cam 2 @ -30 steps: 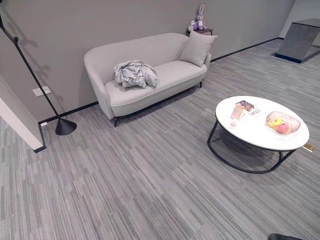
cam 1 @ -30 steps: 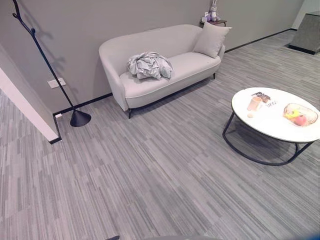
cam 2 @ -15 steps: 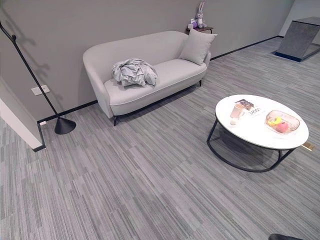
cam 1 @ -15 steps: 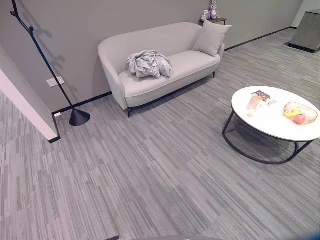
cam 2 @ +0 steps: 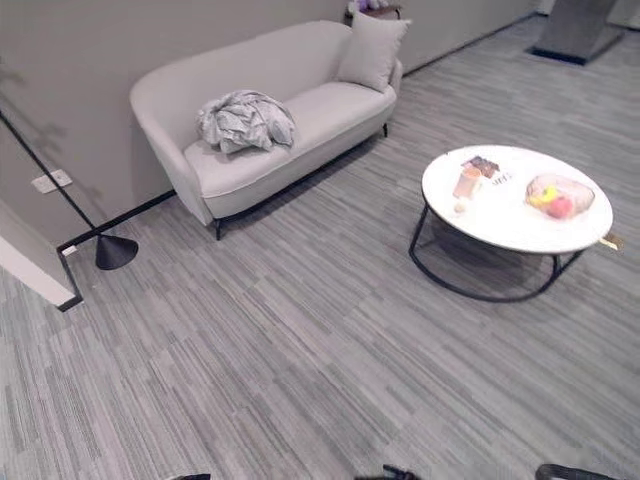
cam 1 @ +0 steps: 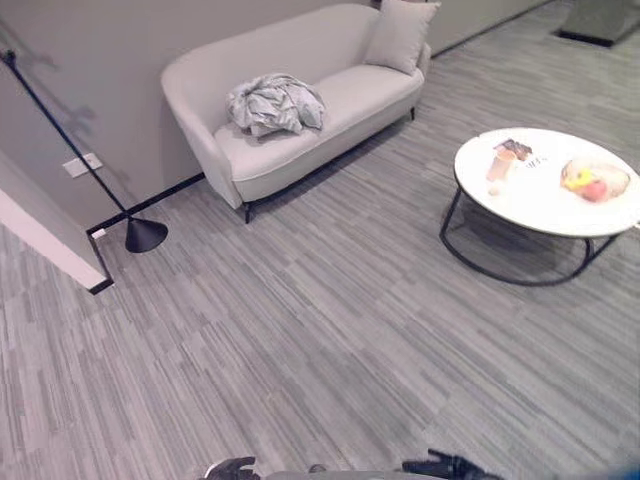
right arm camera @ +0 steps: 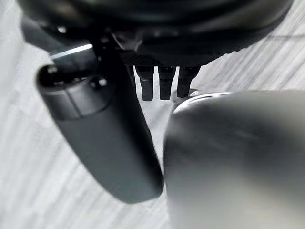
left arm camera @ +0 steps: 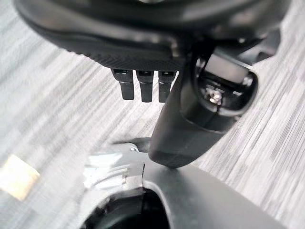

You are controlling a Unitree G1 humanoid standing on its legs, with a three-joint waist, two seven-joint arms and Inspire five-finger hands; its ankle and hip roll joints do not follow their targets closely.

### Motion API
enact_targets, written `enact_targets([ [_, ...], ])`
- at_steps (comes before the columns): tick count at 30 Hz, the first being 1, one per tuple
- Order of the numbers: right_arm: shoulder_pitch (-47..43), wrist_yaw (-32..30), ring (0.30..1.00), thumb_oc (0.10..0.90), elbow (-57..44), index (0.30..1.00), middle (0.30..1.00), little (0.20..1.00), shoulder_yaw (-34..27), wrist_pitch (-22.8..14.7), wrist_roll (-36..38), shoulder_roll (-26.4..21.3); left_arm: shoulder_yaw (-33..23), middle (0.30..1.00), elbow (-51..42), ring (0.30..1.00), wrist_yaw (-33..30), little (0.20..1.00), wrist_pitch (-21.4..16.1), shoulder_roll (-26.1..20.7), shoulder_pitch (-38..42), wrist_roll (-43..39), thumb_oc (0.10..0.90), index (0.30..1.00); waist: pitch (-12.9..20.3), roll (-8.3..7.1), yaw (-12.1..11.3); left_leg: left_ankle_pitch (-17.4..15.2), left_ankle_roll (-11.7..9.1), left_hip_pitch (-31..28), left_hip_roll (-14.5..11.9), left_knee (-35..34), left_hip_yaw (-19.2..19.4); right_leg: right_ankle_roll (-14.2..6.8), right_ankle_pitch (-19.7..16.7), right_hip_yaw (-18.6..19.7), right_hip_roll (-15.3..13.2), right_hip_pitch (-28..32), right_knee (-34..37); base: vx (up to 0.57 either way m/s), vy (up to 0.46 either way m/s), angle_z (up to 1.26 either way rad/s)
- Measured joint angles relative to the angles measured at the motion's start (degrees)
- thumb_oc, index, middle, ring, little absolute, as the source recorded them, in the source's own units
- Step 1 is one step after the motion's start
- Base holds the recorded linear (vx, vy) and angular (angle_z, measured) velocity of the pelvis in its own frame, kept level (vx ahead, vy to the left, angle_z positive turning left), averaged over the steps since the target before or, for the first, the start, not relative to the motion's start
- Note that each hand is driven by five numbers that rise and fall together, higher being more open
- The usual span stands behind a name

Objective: Hang the clothes on the sofa on the clothes rack.

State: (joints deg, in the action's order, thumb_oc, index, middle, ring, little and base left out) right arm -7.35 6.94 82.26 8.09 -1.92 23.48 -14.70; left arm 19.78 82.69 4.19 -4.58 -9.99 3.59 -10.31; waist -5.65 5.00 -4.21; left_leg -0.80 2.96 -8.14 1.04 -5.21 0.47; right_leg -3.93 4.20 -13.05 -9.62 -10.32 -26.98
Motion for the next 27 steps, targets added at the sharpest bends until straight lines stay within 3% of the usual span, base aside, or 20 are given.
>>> enact_targets([
  [1,-0.41,-0.30,0.900,0.800,0.06,0.900,0.900,0.900,-1.21,-0.17,0.77,-0.45,0.27,0.900,0.50,0.900,0.24,0.900,0.13,-0.55,0.26,0.08,0.800,0.900,-1.02,-0.45,-0.09,-0.18,0.75,-1.06,0.36,0.00,1.22,0.73,0.91,-3.93,-2.97,-1.97,-8.41,0.19,0.035,-0.16],
  [2,-0.41,0.03,0.900,0.800,0.06,0.900,0.900,0.900,-1.24,-0.02,1.75,-0.98,0.06,0.900,0.32,0.900,0.34,0.900,-0.03,-1.01,0.47,0.12,0.800,0.900,-0.88,-1.14,-0.09,-0.97,1.30,-1.45,0.68,0.19,1.31,0.41,0.73,-4.59,-4.26,-3.93,-11.53,0.15,-0.003,-0.20],
  [4,-0.37,0.65,0.900,0.800,0.01,0.900,0.900,0.900,-1.92,0.16,2.51,-0.23,0.07,0.900,0.41,0.900,0.35,0.900,0.03,-2.03,-0.08,1.04,0.800,0.900,-0.58,-2.97,-0.12,-2.00,1.93,-1.65,1.26,0.21,1.29,-1.05,-0.20,-3.70,-5.40,-6.27,-11.31,0.20,-0.079,-0.17],
  [6,-0.47,1.08,0.900,0.800,-0.05,0.900,0.900,0.900,-2.42,0.20,3.69,0.05,0.64,0.900,0.56,0.900,0.39,0.900,0.41,-2.08,0.14,1.83,0.800,0.900,-0.68,-3.47,0.39,-2.30,1.80,-1.95,1.50,0.00,0.73,-1.80,-0.68,-2.60,-4.20,-7.45,-4.65,0.35,-0.167,-0.14],
  [10,0.73,1.40,0.900,0.800,-0.31,0.900,0.900,0.900,-4.88,0.31,6.50,1.46,0.23,0.900,2.01,0.900,0.39,0.900,1.03,-1.88,-0.27,4.00,0.800,0.900,-0.39,-3.90,3.57,-4.88,0.42,-3.95,1.92,0.01,1.13,-5.29,-3.81,-5.63,-4.27,-6.45,21.07,0.29,-0.108,-0.02],
  [11,0.27,1.51,0.900,0.800,-0.43,0.900,0.900,0.900,-5.45,0.31,6.74,1.51,0.10,0.900,2.23,0.900,0.30,0.900,1.04,-1.83,-0.34,4.21,0.800,0.900,-0.36,-4.01,3.65,-5.60,0.08,-4.69,1.83,0.03,1.22,-4.81,-5.41,-5.83,-4.29,-6.49,22.23,0.59,-0.162,0.00],
  [12,0.41,1.60,0.900,0.800,-0.49,0.900,0.900,0.900,-5.89,0.47,6.78,1.46,0.42,0.900,2.22,0.900,0.21,0.900,1.04,-1.71,-0.97,4.31,0.800,0.900,0.24,-3.77,4.47,-7.21,-1.01,-6.24,0.73,0.04,1.12,-4.06,-10.16,-6.18,-3.57,-5.75,23.28,0.45,-0.118,0.11],
  [13,0.62,1.58,0.900,0.800,0.53,0.900,0.900,0.900,-7.28,0.73,7.46,1.11,1.20,0.900,2.72,0.900,0.21,0.900,1.04,-1.14,-1.25,4.53,0.800,0.900,1.01,-2.08,4.95,-9.06,-2.43,-6.37,-1.58,0.36,0.59,-4.43,-14.32,-6.67,-2.13,-5.61,23.41,0.60,-0.157,0.22],
  [14,1.07,1.58,0.900,0.800,1.41,0.900,0.900,0.900,-8.59,1.26,8.73,0.80,1.15,0.900,3.39,0.900,0.25,0.900,1.00,-0.73,-1.37,5.19,0.800,0.900,2.51,-0.86,5.52,-10.14,-3.89,-6.53,-3.73,0.57,-0.04,-3.92,-15.68,-6.86,0.08,-4.87,23.40,0.15,-0.038,0.32],
  [15,1.49,1.38,0.900,0.800,1.31,0.900,0.900,0.900,-8.52,1.71,8.84,0.46,1.24,0.900,3.86,0.900,0.24,0.900,0.95,-0.46,-1.61,6.16,0.800,0.900,2.91,1.12,5.63,-10.39,-4.25,-6.87,-6.01,1.36,-1.04,0.98,-14.34,-8.47,2.11,-3.02,23.92,0.62,-0.220,0.26],
  [16,1.45,1.28,0.900,0.800,1.34,0.900,0.900,0.900,-8.52,1.83,8.89,-0.05,1.43,0.900,4.01,0.900,0.21,0.900,0.95,0.00,-0.89,6.71,0.800,0.900,2.40,1.81,5.07,-9.20,-5.91,-7.59,-7.07,3.24,-2.20,5.27,-12.52,-8.77,2.78,-2.56,20.87,0.48,-0.183,0.19],
  [18,1.81,1.15,0.900,0.800,2.06,0.900,0.900,0.900,-8.34,2.74,8.99,-0.63,1.63,0.900,5.62,0.900,0.24,0.900,0.09,-0.07,-0.35,6.66,0.800,0.900,2.59,1.37,5.33,-6.51,-9.55,-7.40,-8.52,6.83,-7.23,4.59,-7.91,-9.30,2.82,-0.08,18.70,0.48,-0.181,0.31],
  [19,1.89,0.98,0.900,0.800,2.42,0.900,0.900,0.900,-7.26,2.89,8.96,-0.92,0.96,0.900,5.30,0.900,0.18,0.900,-0.14,-0.25,-0.40,6.64,0.800,0.900,3.10,1.30,5.23,-5.30,-11.42,-7.67,-8.98,8.08,-8.50,5.27,-6.17,-9.94,3.11,0.64,17.53,0.52,-0.178,0.32],
  [21,1.71,0.99,0.900,0.800,2.52,0.900,0.900,0.900,-6.32,2.97,8.90,-1.29,-0.07,0.900,5.11,0.900,0.20,0.900,-0.09,-0.44,-0.68,6.58,0.800,0.900,3.38,1.54,5.46,-4.54,-12.05,-8.18,-10.26,8.51,-9.00,4.49,-2.25,-10.29,3.85,0.30,14.69,0.65,-0.250,0.15],
  [22,0.41,0.06,0.900,0.800,3.32,0.900,0.900,0.900,-6.37,3.32,8.94,-0.63,0.63,0.900,4.34,0.900,0.13,0.900,0.23,-1.07,-0.70,6.55,0.800,0.900,3.48,0.78,4.59,-5.74,-13.20,-4.60,-10.98,16.95,-9.64,3.08,1.32,-10.58,4.75,1.40,14.05,0.46,-0.202,0.09],
  [24,1.16,-0.31,0.900,0.800,4.68,0.900,0.900,0.900,-4.98,4.27,8.61,0.31,0.54,0.900,4.19,0.900,-0.03,0.900,-0.04,-1.80,-1.05,6.54,0.800,0.900,4.87,-0.96,3.83,-5.11,-13.05,-1.69,-11.30,24.67,-10.12,5.55,1.31,-10.85,6.07,2.77,14.96,0.43,-0.271,0.01],
  [25,1.30,-0.36,0.900,0.800,4.79,0.900,0.900,0.900,-4.82,4.27,8.62,0.35,0.49,0.900,4.25,0.900,-0.04,0.900,-0.04,-1.95,-1.06,6.55,0.800,0.900,5.01,-1.03,3.81,-5.07,-13.01,-1.56,-11.35,25.00,-10.18,5.63,1.39,-10.97,6.14,2.90,15.02,0.41,-0.281,0.14],
  [26,1.67,-1.23,0.900,0.800,2.25,0.900,0.900,0.900,-0.20,3.98,7.50,0.68,0.62,0.900,3.93,0.900,-0.63,0.900,0.44,-2.38,0.00,6.94,0.800,0.900,5.42,-2.21,2.64,-1.55,-11.36,4.05,-11.79,35.91,-11.22,8.67,2.91,-11.25,7.90,5.13,15.77,0.33,-0.255,0.11],
  [27,1.51,-1.71,0.900,0.800,0.65,0.900,0.900,0.900,3.98,3.62,5.83,1.20,1.91,0.900,2.43,0.900,-1.24,0.900,0.11,-3.74,1.42,8.19,0.800,0.900,4.40,-4.64,1.02,2.44,-9.33,8.70,-10.91,44.59,-9.90,8.99,2.55,-10.79,7.59,7.11,18.02,0.31,-0.136,0.25],
])
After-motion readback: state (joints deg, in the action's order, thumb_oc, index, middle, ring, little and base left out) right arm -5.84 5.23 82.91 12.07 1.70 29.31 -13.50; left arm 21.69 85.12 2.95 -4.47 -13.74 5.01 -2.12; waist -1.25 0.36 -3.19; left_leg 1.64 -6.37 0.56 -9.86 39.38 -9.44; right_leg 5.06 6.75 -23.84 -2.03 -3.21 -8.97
